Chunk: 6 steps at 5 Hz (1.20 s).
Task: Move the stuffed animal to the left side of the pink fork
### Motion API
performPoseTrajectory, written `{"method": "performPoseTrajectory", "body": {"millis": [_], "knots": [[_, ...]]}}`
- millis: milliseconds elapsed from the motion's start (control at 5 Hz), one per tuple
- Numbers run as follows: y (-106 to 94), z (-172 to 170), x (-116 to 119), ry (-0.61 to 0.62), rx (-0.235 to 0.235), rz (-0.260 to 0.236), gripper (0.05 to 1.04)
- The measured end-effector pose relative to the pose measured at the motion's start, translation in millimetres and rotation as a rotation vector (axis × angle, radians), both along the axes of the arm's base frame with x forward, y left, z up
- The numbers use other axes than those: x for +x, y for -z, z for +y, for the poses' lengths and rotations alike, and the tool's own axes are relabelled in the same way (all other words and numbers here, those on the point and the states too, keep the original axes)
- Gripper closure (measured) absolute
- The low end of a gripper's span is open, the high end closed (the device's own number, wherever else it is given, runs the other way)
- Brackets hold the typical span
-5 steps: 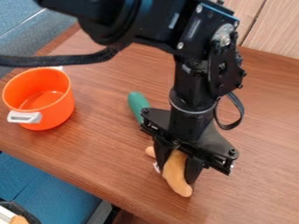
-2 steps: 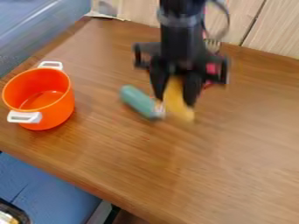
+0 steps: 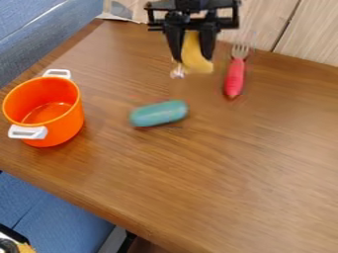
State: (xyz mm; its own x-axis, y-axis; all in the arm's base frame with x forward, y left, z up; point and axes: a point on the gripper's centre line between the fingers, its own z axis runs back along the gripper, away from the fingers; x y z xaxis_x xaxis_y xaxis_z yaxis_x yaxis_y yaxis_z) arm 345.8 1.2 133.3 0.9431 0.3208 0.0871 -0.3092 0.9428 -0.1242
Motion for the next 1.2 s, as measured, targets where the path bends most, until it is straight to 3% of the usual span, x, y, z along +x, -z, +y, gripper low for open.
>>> {"method": "performPoseTrajectory", "body": {"millis": [400,800,1000,1200], "knots": [[28.9,45.8,44.6,-0.085,0.059,0.048,0.62],[34.6,58.5,54.6,-0.085,0.128,0.036,0.57],[36.4,55.3,55.3,-0.084,0.119,0.03,0.263],[36.6,53.3,54.6,-0.077,0.107,0.035,0.075]]}}
